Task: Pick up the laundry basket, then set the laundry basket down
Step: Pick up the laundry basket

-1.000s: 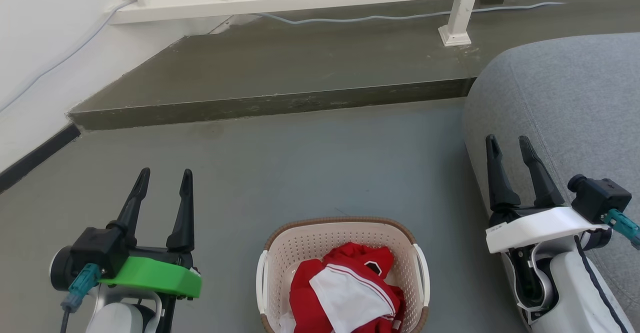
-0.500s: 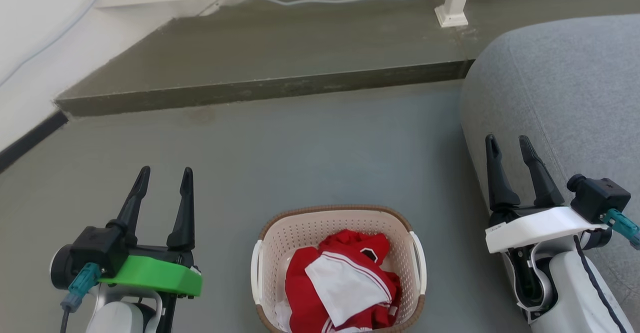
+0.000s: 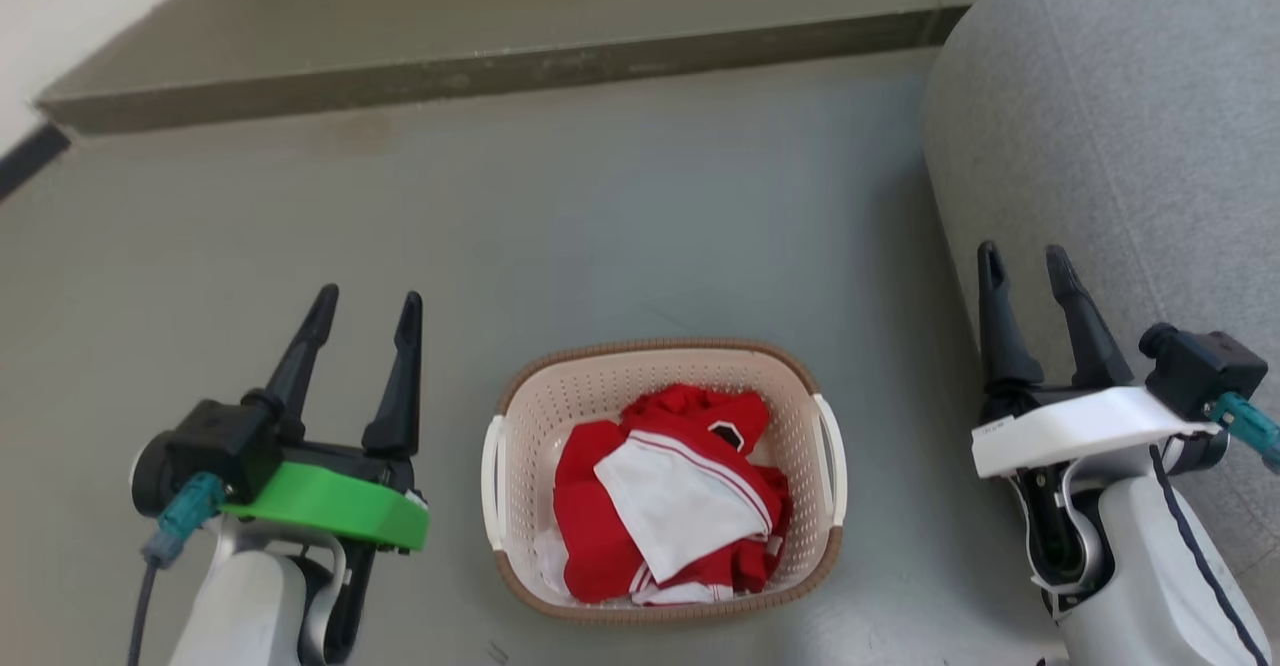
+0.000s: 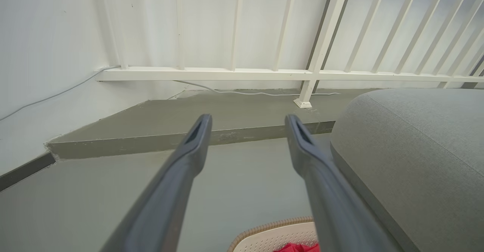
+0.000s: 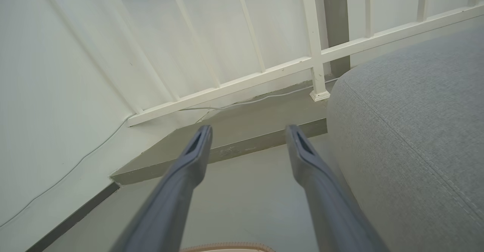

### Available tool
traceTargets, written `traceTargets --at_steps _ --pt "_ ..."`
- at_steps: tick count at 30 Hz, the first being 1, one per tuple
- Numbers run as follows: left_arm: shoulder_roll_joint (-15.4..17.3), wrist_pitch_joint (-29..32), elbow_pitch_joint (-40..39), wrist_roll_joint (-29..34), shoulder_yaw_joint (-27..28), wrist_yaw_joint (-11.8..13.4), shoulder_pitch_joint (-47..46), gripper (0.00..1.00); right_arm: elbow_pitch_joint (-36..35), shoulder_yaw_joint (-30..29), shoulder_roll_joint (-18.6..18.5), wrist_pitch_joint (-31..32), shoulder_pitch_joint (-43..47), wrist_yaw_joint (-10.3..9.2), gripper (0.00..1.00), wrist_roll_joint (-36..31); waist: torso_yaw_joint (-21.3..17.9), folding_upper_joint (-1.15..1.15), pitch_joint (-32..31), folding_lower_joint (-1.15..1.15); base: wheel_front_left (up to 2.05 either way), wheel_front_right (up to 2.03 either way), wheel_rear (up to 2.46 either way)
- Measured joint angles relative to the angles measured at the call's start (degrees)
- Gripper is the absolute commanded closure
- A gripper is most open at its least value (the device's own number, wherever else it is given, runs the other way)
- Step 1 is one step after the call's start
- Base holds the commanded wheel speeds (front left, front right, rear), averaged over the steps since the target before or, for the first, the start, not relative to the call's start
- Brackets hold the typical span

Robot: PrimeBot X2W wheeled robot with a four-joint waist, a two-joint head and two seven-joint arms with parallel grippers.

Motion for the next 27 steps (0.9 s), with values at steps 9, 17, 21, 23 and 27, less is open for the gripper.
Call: traceTargets --at_steps 9,17,21,23,27 --pt "1.21 0.00 3.23 -2.13 0.70 0.00 -4.77 0.00 2.57 0.12 0.02 -0.10 -3.98 -0.01 0.00 0.01 -0.23 0.00 6.86 0.00 0.00 0.00 0.00" --pt "2.61 -0.01 8.44 -3.71 -0.47 0.00 -8.57 0.00 8.83 1.56 0.02 -0.14 -6.84 -0.07 0.00 0.69 -0.60 0.00 13.26 0.01 0.00 0.00 0.00" --pt "3.28 -0.01 12.00 -5.27 -3.52 0.00 -10.50 0.00 12.23 2.71 0.02 -0.14 -8.67 -0.05 0.00 1.70 -0.86 0.00 16.40 0.01 0.00 0.00 0.00" --pt "3.61 0.00 14.08 -5.81 -4.63 0.00 -11.54 0.00 13.74 3.08 -0.01 -0.14 -9.78 -0.05 0.00 2.46 -0.98 0.00 17.89 0.01 0.00 0.00 0.00" --pt "4.11 0.21 17.94 -7.72 -7.50 0.00 -13.73 0.00 17.39 4.89 -0.02 -0.14 -12.10 -0.02 0.00 4.08 -1.26 0.00 20.79 0.01 0.00 0.00 0.00"
